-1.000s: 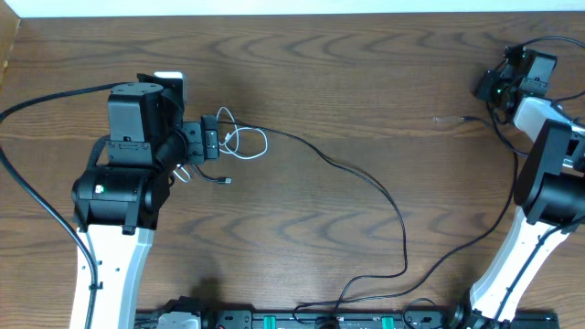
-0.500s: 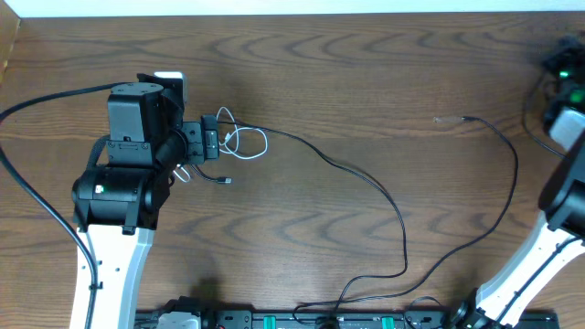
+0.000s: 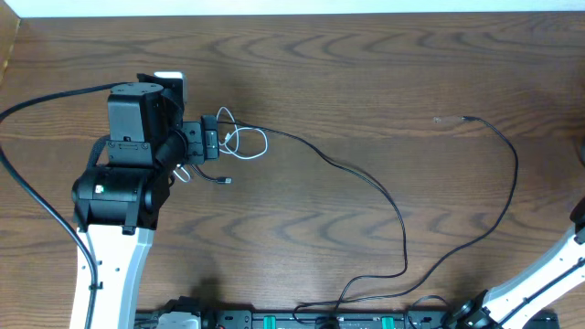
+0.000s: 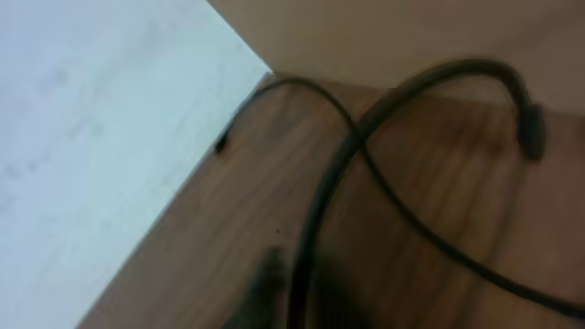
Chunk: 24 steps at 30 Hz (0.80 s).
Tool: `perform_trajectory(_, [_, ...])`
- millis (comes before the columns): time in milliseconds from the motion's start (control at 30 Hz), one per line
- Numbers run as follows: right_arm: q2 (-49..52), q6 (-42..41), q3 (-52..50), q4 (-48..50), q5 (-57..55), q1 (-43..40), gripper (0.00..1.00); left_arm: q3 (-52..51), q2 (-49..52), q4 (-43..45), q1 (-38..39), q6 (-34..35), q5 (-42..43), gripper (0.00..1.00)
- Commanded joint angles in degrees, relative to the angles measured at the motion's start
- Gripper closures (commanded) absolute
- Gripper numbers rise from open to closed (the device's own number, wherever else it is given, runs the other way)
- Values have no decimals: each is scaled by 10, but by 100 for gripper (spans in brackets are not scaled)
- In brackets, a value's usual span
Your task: Untangle cables
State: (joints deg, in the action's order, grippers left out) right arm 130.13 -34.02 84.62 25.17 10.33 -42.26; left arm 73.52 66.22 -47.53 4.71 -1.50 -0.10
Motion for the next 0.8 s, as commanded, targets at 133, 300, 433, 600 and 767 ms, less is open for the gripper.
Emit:
perform_trajectory(133, [-16, 9, 1, -21, 36, -13, 1, 5, 0, 0, 0, -3, 1, 8])
perform_trajectory(300, [-24, 12, 1, -25, 94, -12, 1, 5, 0, 0, 0, -3, 1, 7])
perform_trajectory(433, [-56, 48, 1, -71, 143, -8, 1, 5, 0, 0, 0, -3, 1, 8])
perform_trajectory(600, [-143, 202, 1, -230, 138, 25, 1, 5, 0, 0, 0, -3, 1, 8])
perform_trajectory(767, [-217, 356, 1, -380, 139, 85, 1, 5, 0, 0, 0, -3, 1, 7])
